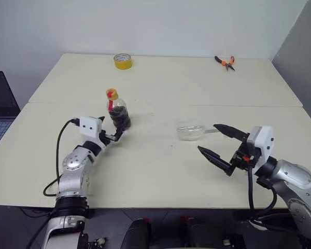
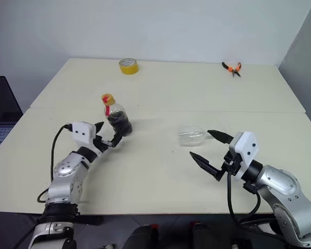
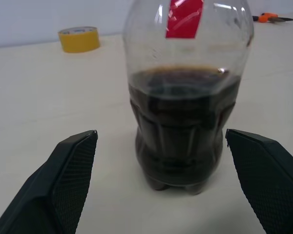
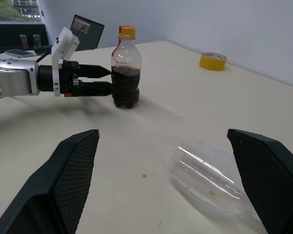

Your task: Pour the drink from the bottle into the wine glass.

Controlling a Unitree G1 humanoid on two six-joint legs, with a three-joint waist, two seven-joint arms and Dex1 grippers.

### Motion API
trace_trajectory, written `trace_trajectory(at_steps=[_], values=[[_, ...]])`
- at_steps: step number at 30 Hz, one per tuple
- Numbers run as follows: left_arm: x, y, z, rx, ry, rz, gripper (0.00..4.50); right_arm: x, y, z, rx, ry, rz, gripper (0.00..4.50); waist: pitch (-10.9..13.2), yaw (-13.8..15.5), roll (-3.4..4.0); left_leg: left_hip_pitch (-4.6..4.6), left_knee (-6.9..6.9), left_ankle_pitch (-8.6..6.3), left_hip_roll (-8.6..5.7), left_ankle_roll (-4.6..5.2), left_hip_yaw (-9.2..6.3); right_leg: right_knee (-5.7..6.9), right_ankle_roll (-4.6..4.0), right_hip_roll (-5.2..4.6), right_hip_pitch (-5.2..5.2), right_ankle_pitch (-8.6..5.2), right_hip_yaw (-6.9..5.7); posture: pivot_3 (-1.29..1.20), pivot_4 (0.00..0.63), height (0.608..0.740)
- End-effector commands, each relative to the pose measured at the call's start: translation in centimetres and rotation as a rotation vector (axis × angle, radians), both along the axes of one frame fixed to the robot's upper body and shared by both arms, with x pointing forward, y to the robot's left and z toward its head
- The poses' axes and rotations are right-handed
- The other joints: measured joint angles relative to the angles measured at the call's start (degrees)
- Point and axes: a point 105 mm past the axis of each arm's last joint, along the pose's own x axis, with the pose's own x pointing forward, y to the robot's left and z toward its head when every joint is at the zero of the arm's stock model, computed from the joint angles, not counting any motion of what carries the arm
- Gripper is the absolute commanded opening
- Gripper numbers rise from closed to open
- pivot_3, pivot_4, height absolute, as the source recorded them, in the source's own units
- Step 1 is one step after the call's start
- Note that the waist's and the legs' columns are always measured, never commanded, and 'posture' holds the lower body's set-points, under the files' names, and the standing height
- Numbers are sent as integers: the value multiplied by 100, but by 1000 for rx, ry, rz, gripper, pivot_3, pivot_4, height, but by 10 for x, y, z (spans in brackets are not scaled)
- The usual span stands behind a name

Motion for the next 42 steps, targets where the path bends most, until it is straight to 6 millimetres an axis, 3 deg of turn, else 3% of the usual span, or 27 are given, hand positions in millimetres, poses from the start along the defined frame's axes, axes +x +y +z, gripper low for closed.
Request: trace_trajectory(at_steps=[1, 21, 31, 38, 42], values=[[9, -5, 13, 11, -40, -12, 4450, -5, 10, 10, -3, -38, 61, 4500, 0, 4, -1, -1, 0, 0, 0, 0, -2, 0, 0, 0, 0, 0, -3, 0, 150, 740], [42, -25, 20, 11, -72, -33, 4450, 1, 18, 10, -21, -46, 111, 4500, 2, 26, -4, -3, 2, 0, -2, 0, -2, -3, 0, 0, 0, 0, -5, 0, 150, 740], [47, -31, 19, -36, -68, -49, 4450, 3, 19, 11, -23, -52, 110, 4500, 3, 27, -4, -3, 2, 0, -2, 0, -3, -3, 0, 0, 0, 0, -5, 0, 150, 740], [46, -36, 22, -54, -75, -84, 2723, 3, 19, 12, -25, -58, 105, 4500, 3, 36, -6, -5, 3, 0, -3, -1, -3, -4, 0, -1, 0, 0, -5, 0, 150, 740], [43, -43, 28, -42, -98, -118, 2235, 3, 19, 12, -26, -57, 105, 4500, 4, 36, -7, -5, 3, 0, -3, -1, -3, -4, 0, -1, -1, 0, -5, 0, 150, 740]])
